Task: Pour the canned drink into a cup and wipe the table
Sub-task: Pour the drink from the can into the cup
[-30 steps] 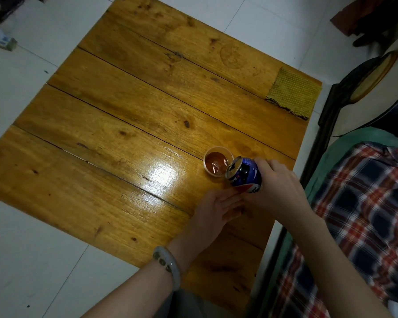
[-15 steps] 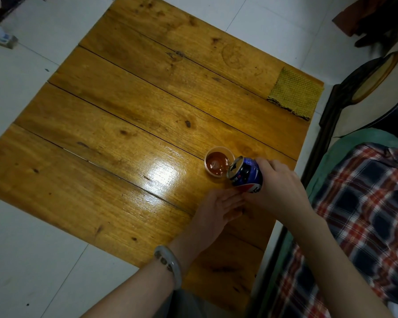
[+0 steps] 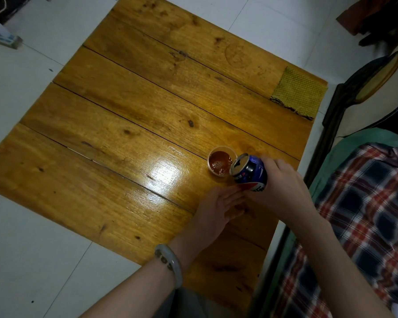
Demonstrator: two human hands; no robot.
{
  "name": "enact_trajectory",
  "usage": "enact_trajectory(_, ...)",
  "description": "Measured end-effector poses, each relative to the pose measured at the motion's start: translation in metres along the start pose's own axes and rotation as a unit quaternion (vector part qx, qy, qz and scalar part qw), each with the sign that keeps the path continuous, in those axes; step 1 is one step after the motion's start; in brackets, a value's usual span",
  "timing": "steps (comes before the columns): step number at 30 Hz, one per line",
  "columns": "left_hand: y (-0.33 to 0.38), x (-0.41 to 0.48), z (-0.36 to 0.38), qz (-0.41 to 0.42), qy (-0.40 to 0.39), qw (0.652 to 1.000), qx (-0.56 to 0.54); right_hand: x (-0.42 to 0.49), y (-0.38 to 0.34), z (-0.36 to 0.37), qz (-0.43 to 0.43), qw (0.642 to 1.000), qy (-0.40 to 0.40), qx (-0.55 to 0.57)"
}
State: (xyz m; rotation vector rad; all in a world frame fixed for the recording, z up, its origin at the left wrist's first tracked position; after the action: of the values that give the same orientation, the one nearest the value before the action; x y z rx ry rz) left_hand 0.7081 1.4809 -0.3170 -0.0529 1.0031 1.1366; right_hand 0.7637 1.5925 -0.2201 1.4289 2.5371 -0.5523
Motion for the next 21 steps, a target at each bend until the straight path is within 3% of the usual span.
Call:
enact_trajectory(7, 0.033, -0.023, 0.0, 0.059, -0.027, 0.997, 0.029, -0.001, -0.019, -0.021, -0.005, 0.996, 0.024, 0.088)
enact_trajectory(16, 0.129, -0.072, -0.025, 0.19, -0.009, 0.979, 0.077, 0.014, -0.098, -0.063, -0.073, 0.969, 0.072, 0.224)
enact_trajectory(21, 0.169, -0.09, -0.061, 0.242, 0.02, 0.966, 0.085, 0.034, -0.141, -0.049, -0.087, 0.948, 0.082, 0.295)
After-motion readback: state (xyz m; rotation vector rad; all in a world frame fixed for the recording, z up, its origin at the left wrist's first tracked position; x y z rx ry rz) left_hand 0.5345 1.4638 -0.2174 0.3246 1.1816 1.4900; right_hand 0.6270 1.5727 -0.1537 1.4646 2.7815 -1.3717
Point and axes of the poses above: each hand's wrist, its own x-axis towards the middle knuckle, its own z-axis out of the palm, y = z × x, the point moved 8 cm from there along x, towards the middle knuckle
